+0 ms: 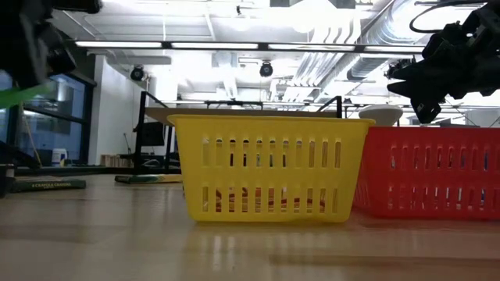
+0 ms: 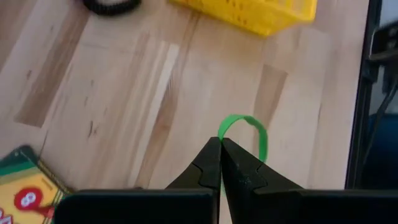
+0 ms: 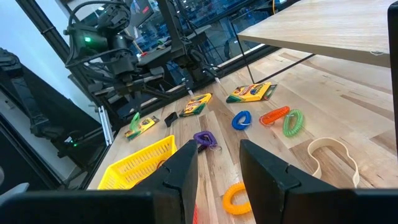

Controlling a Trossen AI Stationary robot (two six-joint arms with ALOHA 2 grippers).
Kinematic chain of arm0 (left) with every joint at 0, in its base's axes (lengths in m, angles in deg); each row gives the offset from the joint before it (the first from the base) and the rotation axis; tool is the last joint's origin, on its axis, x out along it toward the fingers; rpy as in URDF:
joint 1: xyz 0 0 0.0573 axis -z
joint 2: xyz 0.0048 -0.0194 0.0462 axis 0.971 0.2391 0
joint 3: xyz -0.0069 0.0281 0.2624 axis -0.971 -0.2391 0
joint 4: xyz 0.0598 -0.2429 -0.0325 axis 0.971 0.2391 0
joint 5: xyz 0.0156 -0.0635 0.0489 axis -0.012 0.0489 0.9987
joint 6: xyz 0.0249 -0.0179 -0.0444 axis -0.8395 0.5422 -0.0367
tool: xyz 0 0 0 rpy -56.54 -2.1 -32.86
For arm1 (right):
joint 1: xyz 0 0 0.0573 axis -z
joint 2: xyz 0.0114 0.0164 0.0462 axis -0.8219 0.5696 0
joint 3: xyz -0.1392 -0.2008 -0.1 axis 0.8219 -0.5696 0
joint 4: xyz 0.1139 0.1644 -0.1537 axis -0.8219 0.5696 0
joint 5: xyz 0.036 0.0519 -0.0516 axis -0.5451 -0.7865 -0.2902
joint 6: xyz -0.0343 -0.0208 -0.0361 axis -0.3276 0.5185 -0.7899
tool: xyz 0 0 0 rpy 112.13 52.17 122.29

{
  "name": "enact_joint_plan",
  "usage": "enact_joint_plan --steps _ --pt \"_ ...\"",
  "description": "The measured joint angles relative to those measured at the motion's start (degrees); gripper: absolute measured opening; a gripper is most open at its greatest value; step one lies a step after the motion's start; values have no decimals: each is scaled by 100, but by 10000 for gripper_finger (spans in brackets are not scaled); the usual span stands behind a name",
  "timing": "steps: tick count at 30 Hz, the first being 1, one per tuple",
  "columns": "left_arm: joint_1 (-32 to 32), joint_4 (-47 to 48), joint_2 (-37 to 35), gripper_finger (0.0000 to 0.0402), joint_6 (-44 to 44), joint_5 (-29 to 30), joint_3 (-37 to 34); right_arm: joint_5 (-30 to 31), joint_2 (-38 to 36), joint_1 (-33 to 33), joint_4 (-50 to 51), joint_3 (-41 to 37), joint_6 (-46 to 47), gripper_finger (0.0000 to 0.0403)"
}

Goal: Pick & Place Office Desk Supplies
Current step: Put the green rubber band into the yellow bin

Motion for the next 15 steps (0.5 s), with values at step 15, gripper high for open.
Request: enact_joint_plan --steps 15 --pt "-1245 -1214 192 0 -1054 -172 7 0 2 -2 -1 2 0 107"
